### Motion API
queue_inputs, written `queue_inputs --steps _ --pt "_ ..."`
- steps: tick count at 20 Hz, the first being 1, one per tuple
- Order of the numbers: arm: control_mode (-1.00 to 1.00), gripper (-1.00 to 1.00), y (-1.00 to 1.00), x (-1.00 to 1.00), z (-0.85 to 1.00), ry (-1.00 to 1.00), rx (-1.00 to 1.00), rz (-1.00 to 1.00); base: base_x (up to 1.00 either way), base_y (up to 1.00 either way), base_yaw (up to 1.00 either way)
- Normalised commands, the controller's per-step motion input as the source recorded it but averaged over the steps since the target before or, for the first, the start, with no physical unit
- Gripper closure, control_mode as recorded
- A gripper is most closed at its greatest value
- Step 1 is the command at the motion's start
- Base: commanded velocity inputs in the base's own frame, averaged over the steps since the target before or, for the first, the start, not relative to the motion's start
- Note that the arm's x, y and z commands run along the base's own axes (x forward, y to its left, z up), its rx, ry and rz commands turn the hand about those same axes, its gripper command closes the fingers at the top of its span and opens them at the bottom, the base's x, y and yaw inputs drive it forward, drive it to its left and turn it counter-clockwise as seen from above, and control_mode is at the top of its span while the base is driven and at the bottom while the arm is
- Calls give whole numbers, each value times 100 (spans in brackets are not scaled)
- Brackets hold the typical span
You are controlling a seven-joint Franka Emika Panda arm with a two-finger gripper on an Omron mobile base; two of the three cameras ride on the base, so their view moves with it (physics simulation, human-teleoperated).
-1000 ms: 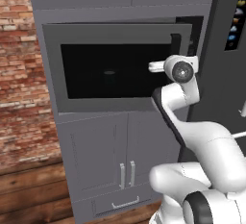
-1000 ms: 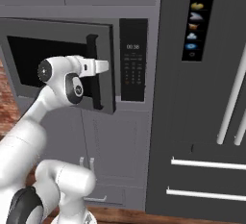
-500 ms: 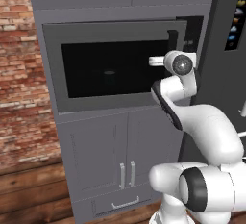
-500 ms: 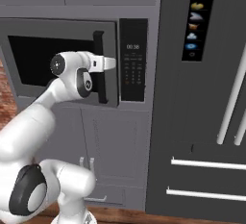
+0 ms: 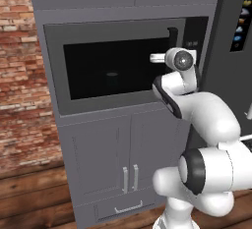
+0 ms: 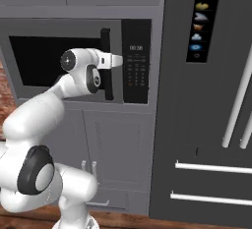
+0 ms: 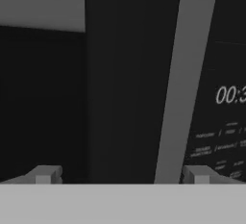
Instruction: Pick the mug from the counter and place it inside the microwave. Then close the microwave.
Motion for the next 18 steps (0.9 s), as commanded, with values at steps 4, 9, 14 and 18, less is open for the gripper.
queue_inputs --steps 4,9,14,18 --pt "-100 -100 0 40 0 0 0 3 0 0 0" --pt "-100 -100 0 39 0 0 0 3 0 0 0" --pt "-100 -100 0 30 0 0 0 3 0 0 0" --pt "-100 -100 -1 2 0 0 0 3 0 0 0"
